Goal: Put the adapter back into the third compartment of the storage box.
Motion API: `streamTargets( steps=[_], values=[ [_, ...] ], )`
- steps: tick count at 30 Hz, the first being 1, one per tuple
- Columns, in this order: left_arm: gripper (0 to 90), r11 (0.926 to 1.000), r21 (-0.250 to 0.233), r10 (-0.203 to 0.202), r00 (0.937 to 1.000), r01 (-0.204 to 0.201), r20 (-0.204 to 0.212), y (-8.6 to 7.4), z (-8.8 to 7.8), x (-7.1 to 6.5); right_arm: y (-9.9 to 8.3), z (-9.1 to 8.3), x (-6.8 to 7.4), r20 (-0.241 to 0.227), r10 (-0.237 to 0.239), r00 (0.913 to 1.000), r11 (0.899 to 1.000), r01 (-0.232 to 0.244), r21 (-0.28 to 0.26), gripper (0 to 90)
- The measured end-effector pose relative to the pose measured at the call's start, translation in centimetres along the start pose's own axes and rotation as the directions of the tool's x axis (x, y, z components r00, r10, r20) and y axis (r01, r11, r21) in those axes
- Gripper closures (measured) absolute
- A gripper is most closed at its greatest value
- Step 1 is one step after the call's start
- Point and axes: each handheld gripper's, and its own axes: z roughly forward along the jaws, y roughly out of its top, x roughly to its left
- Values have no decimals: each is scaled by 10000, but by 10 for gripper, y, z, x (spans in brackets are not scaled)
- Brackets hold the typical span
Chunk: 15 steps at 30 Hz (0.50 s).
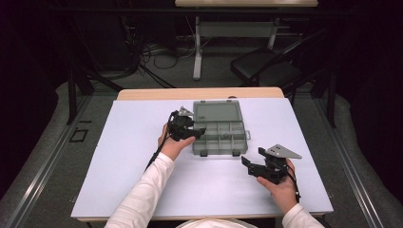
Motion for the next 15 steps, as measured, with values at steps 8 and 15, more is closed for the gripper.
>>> streamTargets(
  steps=[8,15],
  values=[
    [380,9992,392,-92,9999,90,48,-9,-3,3,0,-1,0,15,-21,10000,10000,21,-5,205],
    [362,9980,636,-72,9999,66,96,-17,2,4,0,-1,0,-18,-12,10000,10000,12,-16,205]
  ],
)
